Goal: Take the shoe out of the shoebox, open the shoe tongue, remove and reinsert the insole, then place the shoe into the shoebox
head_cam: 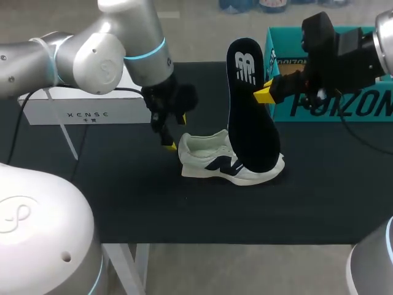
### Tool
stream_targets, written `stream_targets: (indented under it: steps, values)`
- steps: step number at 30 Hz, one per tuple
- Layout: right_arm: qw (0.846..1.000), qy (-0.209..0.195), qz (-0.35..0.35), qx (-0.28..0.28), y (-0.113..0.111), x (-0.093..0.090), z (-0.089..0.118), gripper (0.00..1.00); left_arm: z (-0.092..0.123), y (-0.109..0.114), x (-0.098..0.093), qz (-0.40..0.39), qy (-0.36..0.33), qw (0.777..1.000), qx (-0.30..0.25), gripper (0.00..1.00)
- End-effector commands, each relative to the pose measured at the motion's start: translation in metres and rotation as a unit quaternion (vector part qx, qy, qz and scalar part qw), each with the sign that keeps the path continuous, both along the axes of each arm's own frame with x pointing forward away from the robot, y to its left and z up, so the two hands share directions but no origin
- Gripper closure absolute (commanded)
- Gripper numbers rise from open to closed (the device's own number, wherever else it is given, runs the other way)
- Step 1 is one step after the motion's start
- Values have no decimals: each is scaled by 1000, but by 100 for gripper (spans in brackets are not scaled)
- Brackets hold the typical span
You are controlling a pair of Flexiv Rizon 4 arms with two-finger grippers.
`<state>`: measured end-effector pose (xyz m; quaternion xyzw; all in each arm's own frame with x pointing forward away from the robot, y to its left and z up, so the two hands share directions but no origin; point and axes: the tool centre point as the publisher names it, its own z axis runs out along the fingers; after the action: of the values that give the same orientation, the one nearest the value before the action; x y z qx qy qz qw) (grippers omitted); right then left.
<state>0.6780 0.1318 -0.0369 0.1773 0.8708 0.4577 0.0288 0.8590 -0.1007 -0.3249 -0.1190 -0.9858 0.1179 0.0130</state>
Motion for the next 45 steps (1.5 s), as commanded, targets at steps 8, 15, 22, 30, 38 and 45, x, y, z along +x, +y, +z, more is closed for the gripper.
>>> stream_targets:
  steps: [8,15,22,30,38,45]
  values:
    - [1000,0,0,0,2,1,-1,100,8,-4,5,0,-8,1000,-6,0]
    - [1000,0,0,0,2,1,-1,100,18,-26,24,-3,-22,1000,-15,0]
    - [1000,0,0,0,2,1,-1,100,8,-56,39,-7,-22,999,-22,0]
    - [1000,0,0,0,2,1,-1,100,-26,-78,43,-1,-4,1000,-20,0]
    - [1000,0,0,0,2,1,-1,100,-50,-90,43,6,10,1000,-24,0]
    - [1000,0,0,0,2,1,-1,100,-62,-93,40,9,15,1000,-19,0]
